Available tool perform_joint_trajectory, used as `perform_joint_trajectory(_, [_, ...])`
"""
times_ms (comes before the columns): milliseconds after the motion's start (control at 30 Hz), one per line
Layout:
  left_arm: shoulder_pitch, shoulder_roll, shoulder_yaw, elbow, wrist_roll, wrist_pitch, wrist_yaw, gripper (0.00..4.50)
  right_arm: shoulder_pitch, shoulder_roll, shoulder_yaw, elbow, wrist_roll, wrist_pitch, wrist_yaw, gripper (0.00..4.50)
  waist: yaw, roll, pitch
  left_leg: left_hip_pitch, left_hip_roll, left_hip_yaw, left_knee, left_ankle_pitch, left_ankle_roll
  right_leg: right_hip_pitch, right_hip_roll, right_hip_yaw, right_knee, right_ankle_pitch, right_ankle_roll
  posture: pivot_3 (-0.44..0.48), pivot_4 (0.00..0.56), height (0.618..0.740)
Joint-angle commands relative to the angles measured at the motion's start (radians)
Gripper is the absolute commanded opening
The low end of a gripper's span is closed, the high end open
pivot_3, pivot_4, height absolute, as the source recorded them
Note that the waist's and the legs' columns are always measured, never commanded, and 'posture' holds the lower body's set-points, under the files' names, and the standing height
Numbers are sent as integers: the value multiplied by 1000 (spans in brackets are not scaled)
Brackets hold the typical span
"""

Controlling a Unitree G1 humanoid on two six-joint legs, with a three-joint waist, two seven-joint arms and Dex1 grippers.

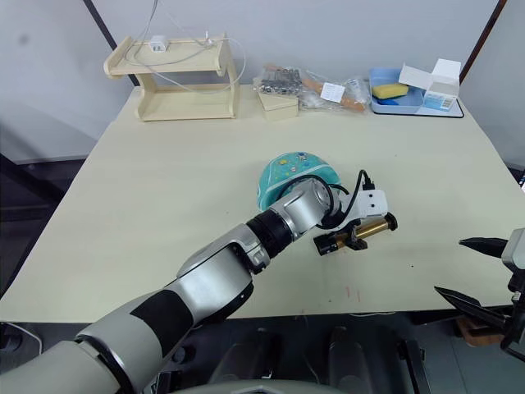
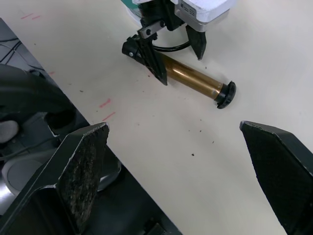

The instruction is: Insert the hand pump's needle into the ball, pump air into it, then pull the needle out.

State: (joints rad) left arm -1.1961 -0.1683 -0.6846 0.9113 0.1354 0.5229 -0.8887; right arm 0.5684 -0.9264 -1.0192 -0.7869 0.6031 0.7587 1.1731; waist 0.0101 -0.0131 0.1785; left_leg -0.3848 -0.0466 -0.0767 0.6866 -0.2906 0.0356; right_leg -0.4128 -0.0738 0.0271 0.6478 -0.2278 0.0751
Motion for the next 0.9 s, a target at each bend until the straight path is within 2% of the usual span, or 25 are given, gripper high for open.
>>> perform_joint_trajectory(33, [-6,-206,-18,97,36,-18,25,4244,6,-1,-32,-23,14,2,-6,4500,0,0,0,1,0,0,0,0,0,1,0,0,0,0,0,0,150,740])
perform_joint_trajectory(133, [3,-236,-39,157,62,-64,62,4244,7,0,-32,-29,19,6,-12,4500,-4,0,0,2,0,1,0,0,0,2,0,1,1,0,1,0,150,740])
perform_joint_trajectory(433, [25,-305,-44,281,81,-103,51,4244,25,18,-31,-55,27,10,-28,4500,-28,-1,-1,5,1,4,0,0,0,2,1,4,4,-1,5,0,150,740])
perform_joint_trajectory(533, [18,-324,-29,302,70,-90,30,3499,31,25,-27,-62,28,8,-35,4500,-33,-2,-1,6,2,5,0,0,0,2,2,5,5,-1,5,0,150,740])
perform_joint_trajectory(567, [14,-324,-22,309,69,-84,36,2831,31,27,-28,-66,31,8,-37,4500,-33,-2,-1,6,2,5,0,0,0,2,2,5,5,-1,5,0,150,740])
perform_joint_trajectory(600, [10,-324,-15,315,70,-81,41,2512,30,26,-26,-67,32,8,-40,4500,-34,-3,-1,5,2,5,0,0,0,2,2,5,5,-1,6,0,150,740])
perform_joint_trajectory(700, [0,-315,6,320,63,-80,36,1174,26,22,-22,-63,31,5,-47,4500,-33,-4,-2,5,2,5,0,0,0,2,2,5,5,-1,5,0,150,740])
perform_joint_trajectory(733, [-3,-311,13,316,60,-81,27,1010,24,22,-21,-61,32,4,-49,4500,-33,-5,-2,5,2,5,0,0,0,2,2,5,5,-1,5,0,150,740])
perform_joint_trajectory(900, [-34,-242,88,225,-17,-45,-108,1011,-3,30,-21,-50,57,7,-73,4500,-30,-5,-2,5,2,5,0,0,0,1,2,5,4,-1,5,0,150,740])
